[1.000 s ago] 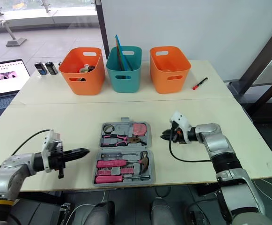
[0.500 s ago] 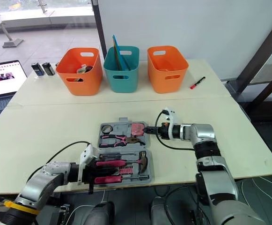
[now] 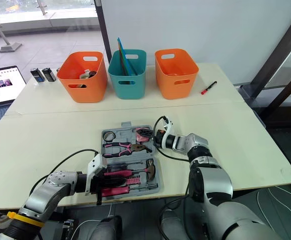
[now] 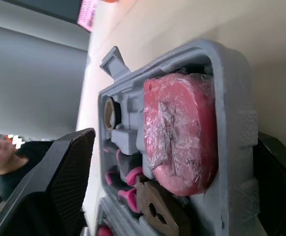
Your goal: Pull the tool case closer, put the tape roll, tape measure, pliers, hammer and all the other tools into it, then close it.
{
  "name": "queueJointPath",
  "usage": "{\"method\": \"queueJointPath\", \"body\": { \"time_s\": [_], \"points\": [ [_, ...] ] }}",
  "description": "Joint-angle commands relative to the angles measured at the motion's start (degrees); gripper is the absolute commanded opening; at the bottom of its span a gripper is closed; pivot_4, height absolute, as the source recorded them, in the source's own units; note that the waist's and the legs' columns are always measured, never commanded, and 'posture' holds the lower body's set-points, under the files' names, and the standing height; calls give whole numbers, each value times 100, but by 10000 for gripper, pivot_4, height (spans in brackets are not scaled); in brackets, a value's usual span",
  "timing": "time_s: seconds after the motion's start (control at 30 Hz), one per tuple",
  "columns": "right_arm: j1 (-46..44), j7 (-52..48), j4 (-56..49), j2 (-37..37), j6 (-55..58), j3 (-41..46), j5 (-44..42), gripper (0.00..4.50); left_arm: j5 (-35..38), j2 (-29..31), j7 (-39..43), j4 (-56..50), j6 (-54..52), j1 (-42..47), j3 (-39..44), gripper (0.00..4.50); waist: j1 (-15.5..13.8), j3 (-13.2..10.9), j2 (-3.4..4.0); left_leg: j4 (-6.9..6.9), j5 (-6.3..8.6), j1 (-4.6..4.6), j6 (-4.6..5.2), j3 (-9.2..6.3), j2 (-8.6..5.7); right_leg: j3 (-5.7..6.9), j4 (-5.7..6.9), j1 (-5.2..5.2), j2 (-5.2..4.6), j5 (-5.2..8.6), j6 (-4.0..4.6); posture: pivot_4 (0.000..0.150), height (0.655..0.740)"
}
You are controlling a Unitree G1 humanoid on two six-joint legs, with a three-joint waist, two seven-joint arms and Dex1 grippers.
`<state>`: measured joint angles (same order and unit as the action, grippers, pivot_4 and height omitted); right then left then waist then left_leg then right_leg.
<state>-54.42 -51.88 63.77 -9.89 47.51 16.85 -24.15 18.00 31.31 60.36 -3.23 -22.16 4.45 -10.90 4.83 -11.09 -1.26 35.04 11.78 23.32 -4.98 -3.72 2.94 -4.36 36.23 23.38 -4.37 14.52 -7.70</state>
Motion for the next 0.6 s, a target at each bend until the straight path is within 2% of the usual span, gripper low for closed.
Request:
{"method": "queueJointPath", "body": {
  "time_s": [0.03, 0.2, 0.4, 0.6],
  "points": [
    [26, -729, -534, -59, 302, -79, -264, 44103, 16, 11, -190, 193, -84, -158, 174, 0, 8, 0, 1, -1, 0, 0, 0, 0, 0, 0, 0, 1, 0, 0, 0, 1500, 7344],
    [274, -1209, -1240, -200, 593, -217, -417, 44103, 450, -121, -239, -108, -31, -281, 554, 0, 57, 0, 2, 0, 0, 2, 0, -2, 0, 0, 1, 2, 2, 1, -1, 1500, 7344],
    [574, -1631, -1943, -455, 806, -327, -660, 44103, 1487, 108, -225, -1090, -495, -553, 1444, 0, 55, -5, 5, -1, 0, 12, 0, -3, 0, 0, 0, 11, 2, 2, -3, 1500, 7344],
    [912, -1791, -2891, -714, 1205, -584, -898, 44103, 2656, 704, -312, -1986, -1212, -1380, 3017, 0, 73, -8, 7, -8, 1, 14, 0, -2, 1, -3, -3, 17, 1, 5, -3, 1500, 7344]
  ]
}}
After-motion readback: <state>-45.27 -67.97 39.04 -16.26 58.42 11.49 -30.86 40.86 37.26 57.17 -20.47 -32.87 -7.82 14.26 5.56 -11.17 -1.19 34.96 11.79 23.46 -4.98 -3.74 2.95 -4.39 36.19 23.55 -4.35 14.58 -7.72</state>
